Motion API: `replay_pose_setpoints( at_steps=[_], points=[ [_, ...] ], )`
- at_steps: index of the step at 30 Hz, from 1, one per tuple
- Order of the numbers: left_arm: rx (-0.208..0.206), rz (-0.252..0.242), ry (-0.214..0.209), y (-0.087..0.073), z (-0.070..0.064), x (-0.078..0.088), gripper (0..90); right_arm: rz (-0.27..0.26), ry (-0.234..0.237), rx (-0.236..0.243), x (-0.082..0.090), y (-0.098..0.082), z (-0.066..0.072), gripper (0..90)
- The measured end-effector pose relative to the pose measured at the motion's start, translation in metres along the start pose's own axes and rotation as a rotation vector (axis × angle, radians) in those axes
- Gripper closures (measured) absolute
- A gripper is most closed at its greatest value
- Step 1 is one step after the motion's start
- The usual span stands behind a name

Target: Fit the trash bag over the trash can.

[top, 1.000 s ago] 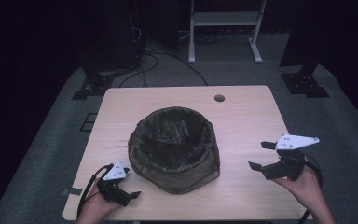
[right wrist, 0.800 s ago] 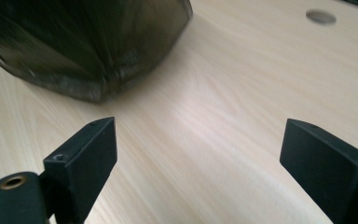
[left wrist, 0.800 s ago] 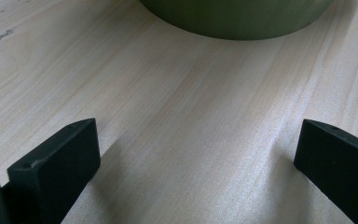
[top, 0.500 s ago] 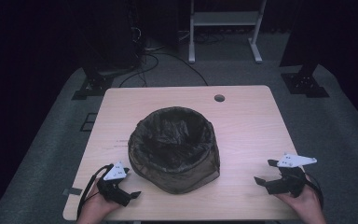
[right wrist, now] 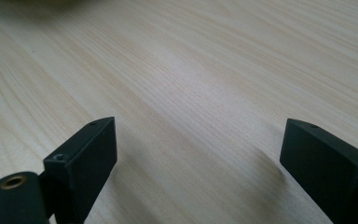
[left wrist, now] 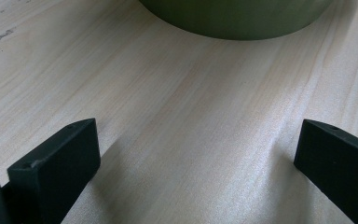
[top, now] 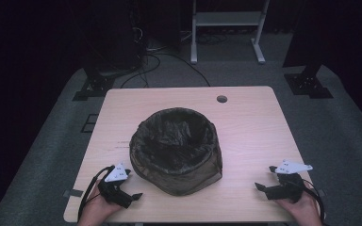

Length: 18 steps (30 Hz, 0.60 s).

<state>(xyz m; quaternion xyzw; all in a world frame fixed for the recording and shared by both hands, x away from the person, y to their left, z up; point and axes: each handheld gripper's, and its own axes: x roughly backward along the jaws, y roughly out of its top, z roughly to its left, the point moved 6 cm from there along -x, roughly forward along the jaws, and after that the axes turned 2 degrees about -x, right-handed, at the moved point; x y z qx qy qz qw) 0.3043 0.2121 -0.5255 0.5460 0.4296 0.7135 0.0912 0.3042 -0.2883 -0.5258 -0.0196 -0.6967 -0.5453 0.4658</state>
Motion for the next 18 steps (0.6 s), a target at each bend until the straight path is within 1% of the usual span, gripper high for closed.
replay_pose_setpoints(
  at_steps=[1, 3, 7, 15, 18],
  points=[
    [0.000, 0.000, 0.000, 0.0000, 0.0000, 0.0000, 0.0, 0.002, -0.008, 0.010, -0.0005, -0.0003, 0.0004, 9.4],
    [-0.001, 0.000, -0.001, 0.0000, -0.0001, 0.0000, 0.0, 0.004, -0.015, 0.015, -0.0016, -0.0008, 0.0007, 9.4],
    [-0.001, 0.000, -0.001, 0.0000, -0.0001, 0.0000, 0.0, 0.020, 0.001, -0.008, -0.0024, -0.0016, 0.0007, 9.4],
    [-0.001, 0.000, 0.000, 0.0000, -0.0001, 0.0000, 0.0, 0.020, 0.000, -0.008, -0.0023, -0.0017, 0.0009, 9.4],
    [0.006, 0.001, 0.006, -0.0002, 0.0003, 0.0002, 0.0, 0.019, -0.004, -0.012, -0.0021, -0.0019, 0.0011, 9.4]
  ],
)
